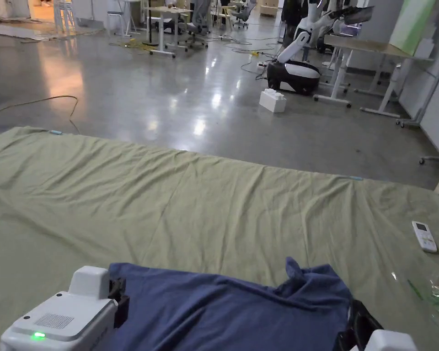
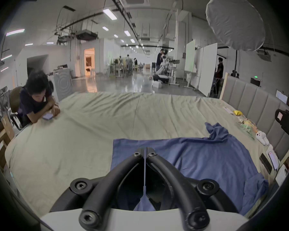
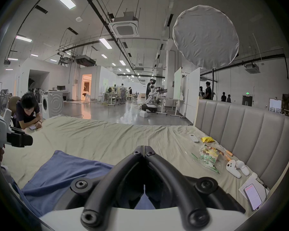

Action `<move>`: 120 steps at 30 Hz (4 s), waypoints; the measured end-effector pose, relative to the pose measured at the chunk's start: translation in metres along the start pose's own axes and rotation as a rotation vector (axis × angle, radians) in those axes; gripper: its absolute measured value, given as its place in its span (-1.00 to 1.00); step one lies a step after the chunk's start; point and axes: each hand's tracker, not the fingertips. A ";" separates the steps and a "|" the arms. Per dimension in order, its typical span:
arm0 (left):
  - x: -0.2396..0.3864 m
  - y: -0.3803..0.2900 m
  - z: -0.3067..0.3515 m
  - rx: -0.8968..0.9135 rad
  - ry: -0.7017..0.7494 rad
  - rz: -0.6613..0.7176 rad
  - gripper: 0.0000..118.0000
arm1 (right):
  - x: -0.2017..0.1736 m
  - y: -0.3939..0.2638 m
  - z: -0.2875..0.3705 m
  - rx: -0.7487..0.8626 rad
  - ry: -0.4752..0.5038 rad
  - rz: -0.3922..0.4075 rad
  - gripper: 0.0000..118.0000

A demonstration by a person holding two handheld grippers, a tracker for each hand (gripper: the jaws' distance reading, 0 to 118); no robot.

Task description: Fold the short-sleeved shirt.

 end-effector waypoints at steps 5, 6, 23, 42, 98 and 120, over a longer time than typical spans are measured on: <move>-0.036 0.012 -0.072 -0.147 -0.002 0.076 -0.98 | 0.004 -0.017 -0.023 -0.057 0.001 0.009 -0.99; -0.044 0.016 -0.087 -0.174 -0.004 0.092 -0.98 | 0.005 -0.020 -0.027 -0.071 0.002 0.010 -0.99; -0.089 0.029 -0.273 -0.520 0.064 0.111 0.13 | 0.023 -0.073 -0.066 -0.257 -0.039 0.026 -0.99; -0.054 0.021 -0.271 -0.523 0.046 -0.157 -0.95 | 0.044 -0.085 -0.115 -0.375 -0.032 0.020 -0.99; -0.064 0.232 -0.015 0.101 0.089 -0.039 -0.96 | 0.118 0.164 -0.167 -0.133 -0.058 0.007 -0.93; -0.038 0.426 0.026 0.347 0.119 -0.082 -0.96 | 0.148 0.363 -0.192 0.112 -0.189 0.034 -0.93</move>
